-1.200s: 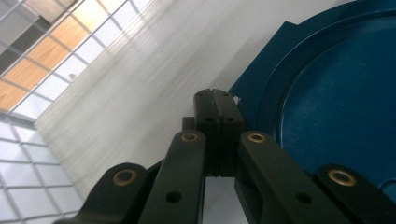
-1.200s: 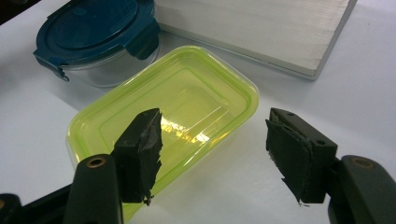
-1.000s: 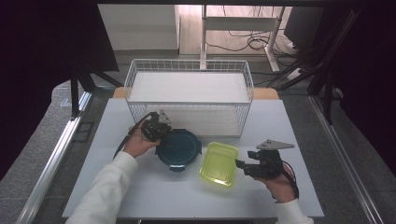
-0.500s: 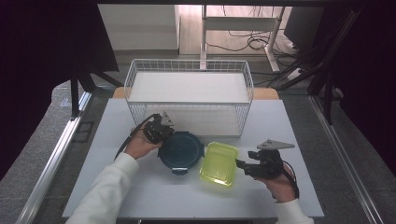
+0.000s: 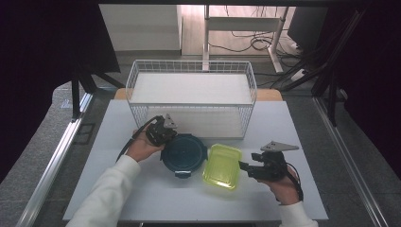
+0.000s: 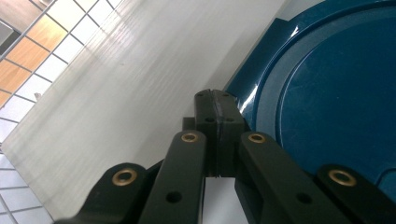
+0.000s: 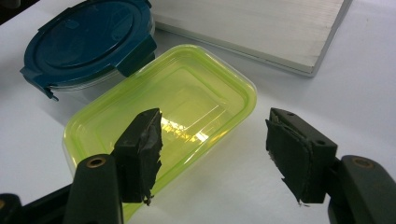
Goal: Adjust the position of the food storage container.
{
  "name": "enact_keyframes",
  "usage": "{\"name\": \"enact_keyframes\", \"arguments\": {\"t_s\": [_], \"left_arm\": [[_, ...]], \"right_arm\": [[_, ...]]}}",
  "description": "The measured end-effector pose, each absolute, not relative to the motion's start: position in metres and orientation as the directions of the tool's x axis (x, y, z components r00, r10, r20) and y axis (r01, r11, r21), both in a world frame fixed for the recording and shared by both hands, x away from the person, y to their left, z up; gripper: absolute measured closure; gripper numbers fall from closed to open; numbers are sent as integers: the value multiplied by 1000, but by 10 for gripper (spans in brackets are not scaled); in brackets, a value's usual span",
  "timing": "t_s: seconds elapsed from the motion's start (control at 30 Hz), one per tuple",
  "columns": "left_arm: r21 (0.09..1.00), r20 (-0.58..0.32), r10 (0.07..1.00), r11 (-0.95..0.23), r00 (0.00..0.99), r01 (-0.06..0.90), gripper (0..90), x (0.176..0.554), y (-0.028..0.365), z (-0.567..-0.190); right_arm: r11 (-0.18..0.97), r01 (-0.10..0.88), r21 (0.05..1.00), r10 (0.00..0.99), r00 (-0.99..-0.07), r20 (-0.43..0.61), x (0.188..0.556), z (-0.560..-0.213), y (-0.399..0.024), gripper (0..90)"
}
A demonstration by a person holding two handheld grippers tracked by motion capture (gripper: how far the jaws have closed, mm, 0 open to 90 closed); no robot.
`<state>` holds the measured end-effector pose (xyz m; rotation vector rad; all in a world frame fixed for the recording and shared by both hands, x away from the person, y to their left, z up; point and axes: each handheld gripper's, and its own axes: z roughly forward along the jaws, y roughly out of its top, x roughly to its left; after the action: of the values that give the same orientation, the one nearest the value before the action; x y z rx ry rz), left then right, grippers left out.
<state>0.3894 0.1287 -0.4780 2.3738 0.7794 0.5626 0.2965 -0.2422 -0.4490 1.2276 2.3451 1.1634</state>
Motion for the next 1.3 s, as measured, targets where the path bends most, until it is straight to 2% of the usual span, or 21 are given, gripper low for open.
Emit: {"name": "enact_keyframes", "arguments": {"t_s": [0.13,0.3,0.43,0.73,0.93,1.3], "left_arm": [[662,242,628,-664,739,347,900,385,121,-465],[644,279,576,-706,768,295,900,383,98,-449],[629,276,542,-726,793,277,900,391,77,-450],[599,251,519,-746,817,290,900,408,55,-461],[570,221,514,-758,829,318,900,418,59,-471],[580,169,506,-745,846,330,900,419,65,-471]], "right_arm": [[323,580,748,779,-611,137,296,-449,-243,355],[323,579,748,780,-610,136,297,-449,-244,355],[324,578,749,780,-612,134,296,-449,-244,355],[320,582,748,782,-608,139,296,-450,-246,355],[317,585,747,785,-604,140,296,-450,-248,355],[317,589,743,788,-599,139,296,-451,-249,355]]}}
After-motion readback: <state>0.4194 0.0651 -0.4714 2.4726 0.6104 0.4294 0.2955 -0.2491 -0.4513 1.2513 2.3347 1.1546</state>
